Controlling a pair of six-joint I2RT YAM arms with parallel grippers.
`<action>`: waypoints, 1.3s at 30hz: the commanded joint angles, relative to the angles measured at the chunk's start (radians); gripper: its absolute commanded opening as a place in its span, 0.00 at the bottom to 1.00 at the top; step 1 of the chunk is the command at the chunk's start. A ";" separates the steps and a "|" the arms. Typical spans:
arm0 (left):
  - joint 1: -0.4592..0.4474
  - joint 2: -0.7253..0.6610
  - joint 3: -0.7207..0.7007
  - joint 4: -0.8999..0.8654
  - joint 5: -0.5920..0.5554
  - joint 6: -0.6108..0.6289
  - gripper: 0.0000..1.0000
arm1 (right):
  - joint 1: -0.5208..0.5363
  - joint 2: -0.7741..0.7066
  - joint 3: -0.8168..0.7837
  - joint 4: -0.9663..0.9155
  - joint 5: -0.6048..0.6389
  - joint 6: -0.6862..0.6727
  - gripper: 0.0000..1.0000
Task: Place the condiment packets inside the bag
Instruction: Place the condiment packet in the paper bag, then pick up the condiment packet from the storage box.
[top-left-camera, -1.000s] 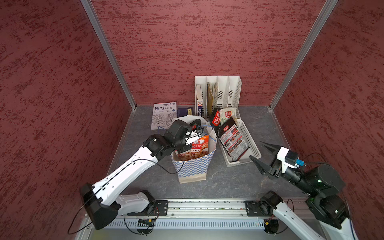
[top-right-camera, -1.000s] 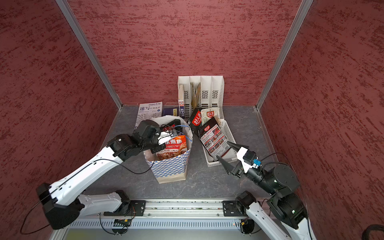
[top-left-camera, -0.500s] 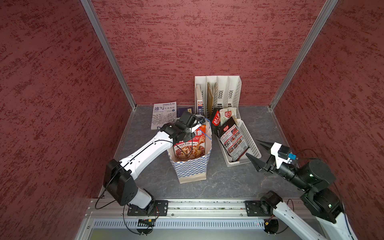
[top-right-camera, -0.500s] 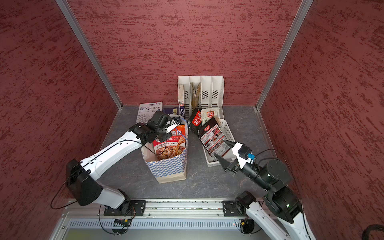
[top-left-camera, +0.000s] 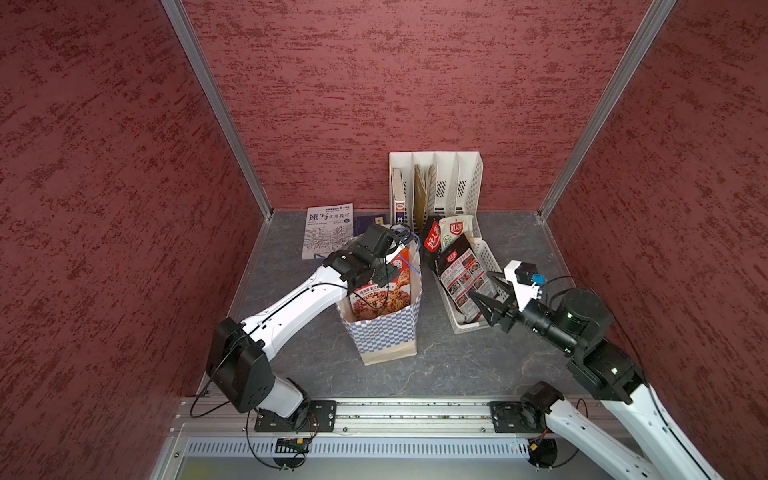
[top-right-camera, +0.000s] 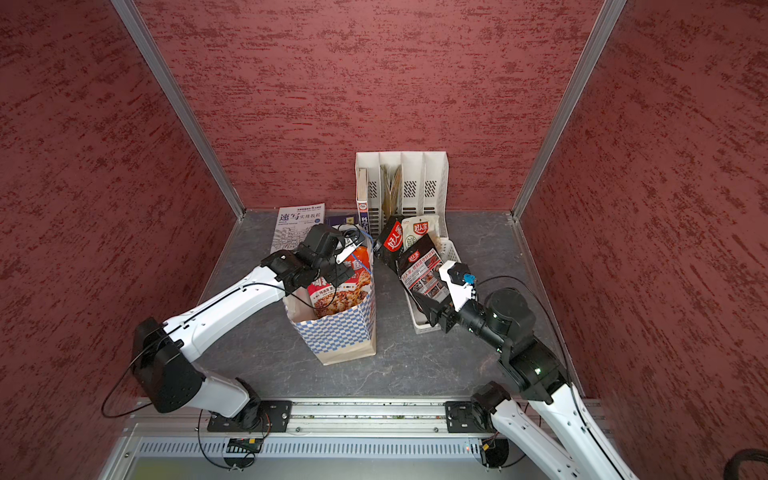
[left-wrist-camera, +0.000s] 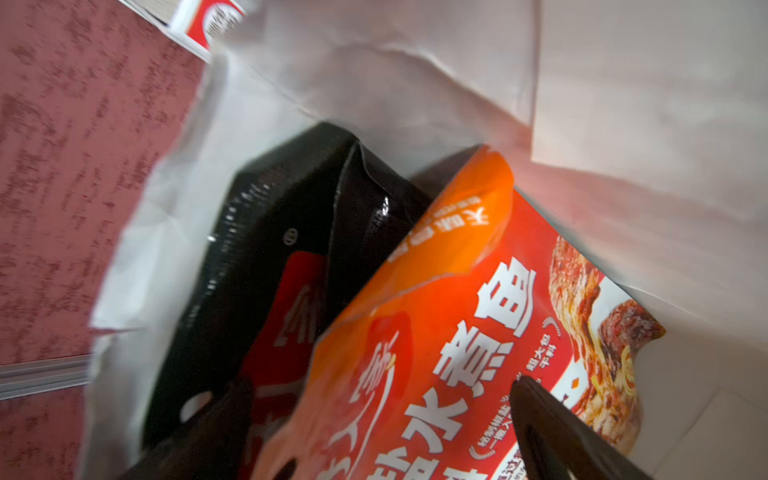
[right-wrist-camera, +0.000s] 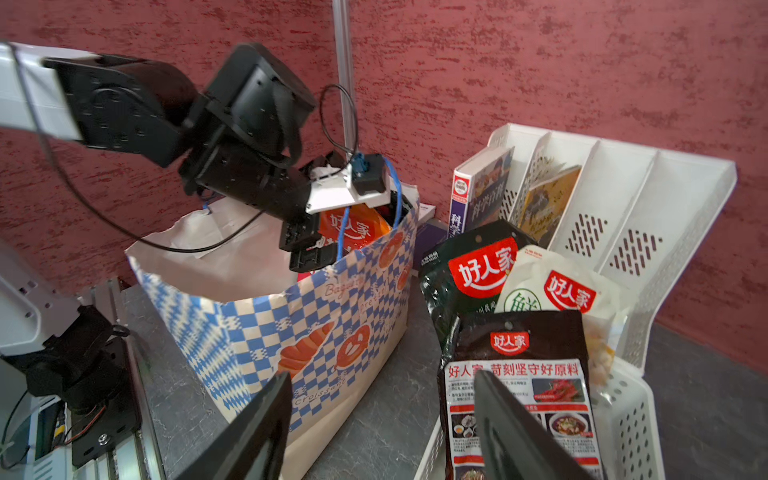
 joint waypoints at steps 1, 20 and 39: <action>-0.042 -0.083 -0.008 0.128 -0.094 0.043 1.00 | -0.003 0.061 -0.014 0.024 0.138 0.074 0.77; -0.017 -0.300 -0.116 0.114 -0.082 -0.066 1.00 | -0.003 0.755 0.170 0.064 0.333 0.132 0.95; -0.013 -0.649 -0.232 0.101 0.038 -0.178 1.00 | -0.010 0.825 0.148 0.124 0.547 0.216 0.01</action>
